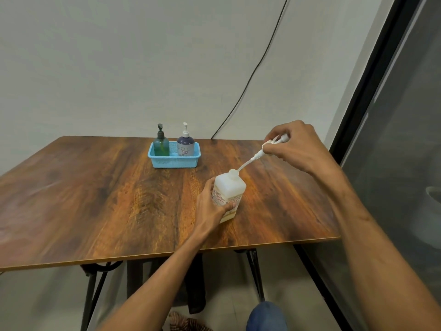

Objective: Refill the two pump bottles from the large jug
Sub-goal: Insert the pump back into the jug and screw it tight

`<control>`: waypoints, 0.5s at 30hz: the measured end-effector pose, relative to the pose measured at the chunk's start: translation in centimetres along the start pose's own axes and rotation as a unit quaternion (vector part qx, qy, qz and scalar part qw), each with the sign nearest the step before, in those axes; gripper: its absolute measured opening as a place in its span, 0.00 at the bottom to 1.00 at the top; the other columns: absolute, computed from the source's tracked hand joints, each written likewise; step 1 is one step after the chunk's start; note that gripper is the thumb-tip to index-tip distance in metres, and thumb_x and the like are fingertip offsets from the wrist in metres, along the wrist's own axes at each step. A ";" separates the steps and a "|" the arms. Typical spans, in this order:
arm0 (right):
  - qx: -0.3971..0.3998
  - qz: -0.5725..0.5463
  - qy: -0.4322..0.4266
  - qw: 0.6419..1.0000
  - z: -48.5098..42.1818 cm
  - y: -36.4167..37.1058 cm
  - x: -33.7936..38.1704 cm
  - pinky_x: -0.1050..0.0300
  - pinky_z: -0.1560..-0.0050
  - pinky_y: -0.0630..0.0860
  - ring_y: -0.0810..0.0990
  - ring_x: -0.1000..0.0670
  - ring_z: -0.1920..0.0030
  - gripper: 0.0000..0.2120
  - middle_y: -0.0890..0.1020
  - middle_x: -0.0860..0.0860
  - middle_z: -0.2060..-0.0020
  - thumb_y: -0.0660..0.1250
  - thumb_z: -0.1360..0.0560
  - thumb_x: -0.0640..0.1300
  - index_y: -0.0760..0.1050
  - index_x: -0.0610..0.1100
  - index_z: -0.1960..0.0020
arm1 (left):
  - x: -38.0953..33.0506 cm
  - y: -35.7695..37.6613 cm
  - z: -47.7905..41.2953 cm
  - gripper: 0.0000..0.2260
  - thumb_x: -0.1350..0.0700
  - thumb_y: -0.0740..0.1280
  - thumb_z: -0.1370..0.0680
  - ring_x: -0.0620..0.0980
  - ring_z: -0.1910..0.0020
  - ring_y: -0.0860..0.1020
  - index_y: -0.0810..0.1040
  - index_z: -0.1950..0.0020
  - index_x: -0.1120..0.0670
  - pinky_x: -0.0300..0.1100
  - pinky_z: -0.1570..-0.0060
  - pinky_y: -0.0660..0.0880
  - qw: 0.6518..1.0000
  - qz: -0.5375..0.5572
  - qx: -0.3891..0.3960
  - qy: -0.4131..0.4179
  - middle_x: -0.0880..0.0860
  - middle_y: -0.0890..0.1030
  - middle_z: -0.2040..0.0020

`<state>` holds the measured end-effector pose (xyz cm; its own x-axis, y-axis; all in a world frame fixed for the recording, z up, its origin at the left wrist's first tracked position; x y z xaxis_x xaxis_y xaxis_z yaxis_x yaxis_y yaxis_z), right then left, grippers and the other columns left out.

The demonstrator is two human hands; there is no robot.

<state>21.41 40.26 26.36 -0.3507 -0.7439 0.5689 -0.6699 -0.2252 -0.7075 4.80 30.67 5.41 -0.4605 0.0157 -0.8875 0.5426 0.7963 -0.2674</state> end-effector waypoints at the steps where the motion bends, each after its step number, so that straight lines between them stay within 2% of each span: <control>1: 0.014 0.007 -0.005 1.000 -0.2 0.6 0.2 0.58 0.62 0.73 0.78 0.51 0.56 0.05 0.83 0.51 0.60 0.73 0.33 0.46 0.85 0.51 0.57 | 0.0 0.0 0.1 0.35 0.57 0.80 0.34 0.41 0.39 0.71 0.69 0.30 0.51 0.25 0.50 0.67 1.000 -0.001 -0.001 0.001 0.46 0.74 0.35; 6: 0.070 0.066 -0.025 0.995 -1.6 3.7 1.3 0.51 0.59 0.78 0.78 0.51 0.59 0.09 0.82 0.50 0.59 0.75 0.34 0.44 0.85 0.47 0.53 | 0.0 -0.1 0.2 0.35 0.57 0.80 0.34 0.41 0.38 0.71 0.68 0.30 0.52 0.25 0.50 0.67 1.000 0.000 0.001 0.005 0.46 0.74 0.35; 10: 0.104 0.085 -0.042 0.990 -2.5 6.4 2.0 0.49 0.60 0.79 0.80 0.45 0.58 0.13 0.82 0.44 0.57 0.77 0.35 0.40 0.82 0.39 0.52 | 0.0 -0.1 0.1 0.35 0.56 0.80 0.34 0.41 0.39 0.71 0.68 0.30 0.52 0.27 0.50 0.68 1.000 -0.005 -0.001 0.009 0.47 0.75 0.35; 11: 0.111 0.086 -0.044 0.989 -2.6 6.9 2.0 0.53 0.63 0.78 0.79 0.45 0.61 0.13 0.83 0.43 0.58 0.77 0.36 0.39 0.80 0.36 0.53 | 0.0 -0.1 0.1 0.36 0.56 0.80 0.34 0.41 0.39 0.71 0.68 0.30 0.52 0.27 0.50 0.69 1.000 -0.005 -0.001 0.010 0.47 0.75 0.35; 13: 0.125 0.089 -0.045 0.987 -2.6 7.7 2.1 0.70 0.75 0.67 0.75 0.51 0.67 0.14 0.82 0.45 0.61 0.78 0.36 0.38 0.77 0.33 0.57 | 0.1 -0.1 0.2 0.35 0.56 0.80 0.34 0.42 0.39 0.71 0.68 0.30 0.52 0.29 0.48 0.69 1.000 -0.004 -0.002 0.007 0.47 0.75 0.35; 15: 0.137 0.097 -0.041 0.985 -2.6 8.3 2.0 0.72 0.78 0.64 0.73 0.54 0.68 0.11 0.81 0.48 0.63 0.78 0.35 0.38 0.77 0.35 0.59 | 0.2 -0.2 0.2 0.36 0.55 0.80 0.34 0.42 0.38 0.72 0.68 0.30 0.51 0.34 0.43 0.71 1.000 -0.004 -0.005 0.008 0.47 0.75 0.35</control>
<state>13.40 38.50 22.71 -0.3930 -0.8351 0.3849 -0.3903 -0.2275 -0.8921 4.72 30.46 5.18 -0.4752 0.0188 -0.8797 0.5319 0.8025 -0.2702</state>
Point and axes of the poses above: each hand's wrist, its own z-axis away from the middle knuckle, its own y-axis out of the palm, x = y × z, the point moved 9 cm from there along -z, towards the middle knuckle
